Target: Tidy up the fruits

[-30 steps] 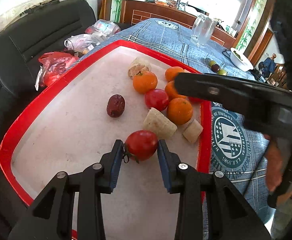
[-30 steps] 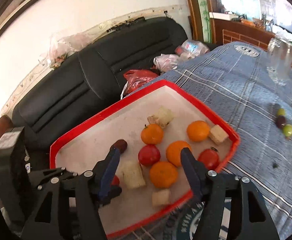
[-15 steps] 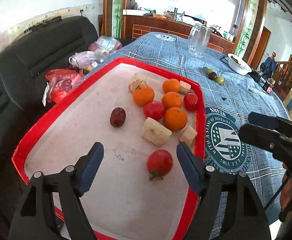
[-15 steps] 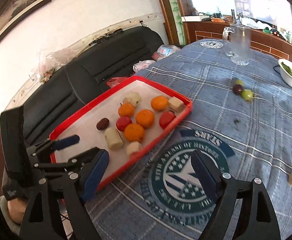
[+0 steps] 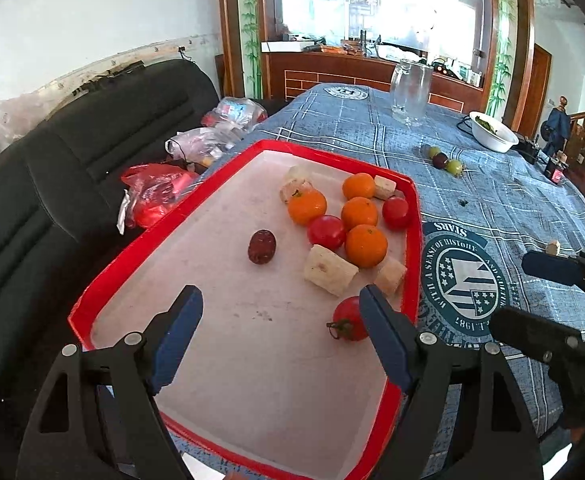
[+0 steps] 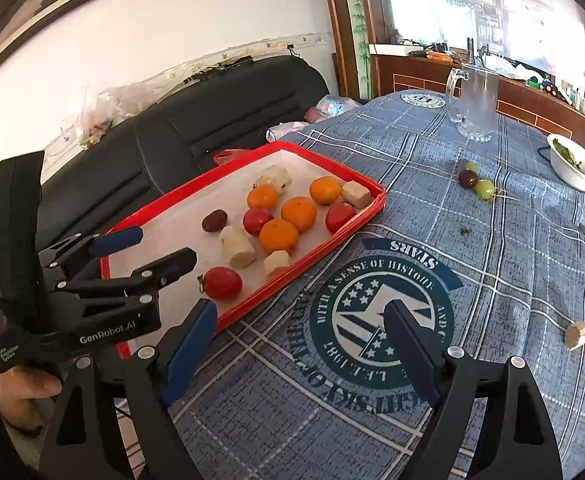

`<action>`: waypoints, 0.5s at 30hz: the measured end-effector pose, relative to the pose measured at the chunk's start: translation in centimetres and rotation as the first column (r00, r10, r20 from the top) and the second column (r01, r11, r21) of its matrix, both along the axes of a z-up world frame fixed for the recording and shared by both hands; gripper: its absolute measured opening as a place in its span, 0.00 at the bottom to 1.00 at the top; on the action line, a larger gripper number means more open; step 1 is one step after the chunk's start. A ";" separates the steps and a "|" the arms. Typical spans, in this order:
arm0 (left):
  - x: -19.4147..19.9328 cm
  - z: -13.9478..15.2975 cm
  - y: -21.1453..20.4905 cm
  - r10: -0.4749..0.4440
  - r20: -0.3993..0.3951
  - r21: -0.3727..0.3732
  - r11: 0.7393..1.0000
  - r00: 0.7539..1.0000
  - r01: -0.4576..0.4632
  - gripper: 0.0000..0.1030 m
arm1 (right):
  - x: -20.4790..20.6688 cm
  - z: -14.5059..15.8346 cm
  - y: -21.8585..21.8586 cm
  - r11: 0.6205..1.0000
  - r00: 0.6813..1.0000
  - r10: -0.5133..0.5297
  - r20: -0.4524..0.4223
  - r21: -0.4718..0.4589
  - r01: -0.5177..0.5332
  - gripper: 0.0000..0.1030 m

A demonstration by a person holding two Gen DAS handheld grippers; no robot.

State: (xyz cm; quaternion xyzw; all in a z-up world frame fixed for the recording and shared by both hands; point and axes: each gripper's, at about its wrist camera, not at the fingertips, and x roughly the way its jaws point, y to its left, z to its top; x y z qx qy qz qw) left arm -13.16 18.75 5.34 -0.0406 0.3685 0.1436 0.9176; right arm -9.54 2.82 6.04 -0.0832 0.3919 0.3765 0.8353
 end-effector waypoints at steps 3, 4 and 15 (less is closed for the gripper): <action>-0.1 0.1 -0.4 -0.001 -0.002 0.019 1.000 1.000 0.001 0.79 | -0.5 0.0 -0.1 1.000 1.000 -0.004 0.015 -0.013 0.004 0.84; -0.2 0.1 -0.6 0.001 0.000 0.033 0.999 1.000 -0.001 0.79 | -0.7 0.0 -0.2 1.000 1.000 -0.005 0.018 -0.013 0.005 0.84; -1.3 1.0 -1.1 0.012 0.051 0.053 0.999 0.999 -0.014 0.82 | -1.6 0.5 -1.2 1.000 1.000 -0.013 0.024 0.001 0.013 0.84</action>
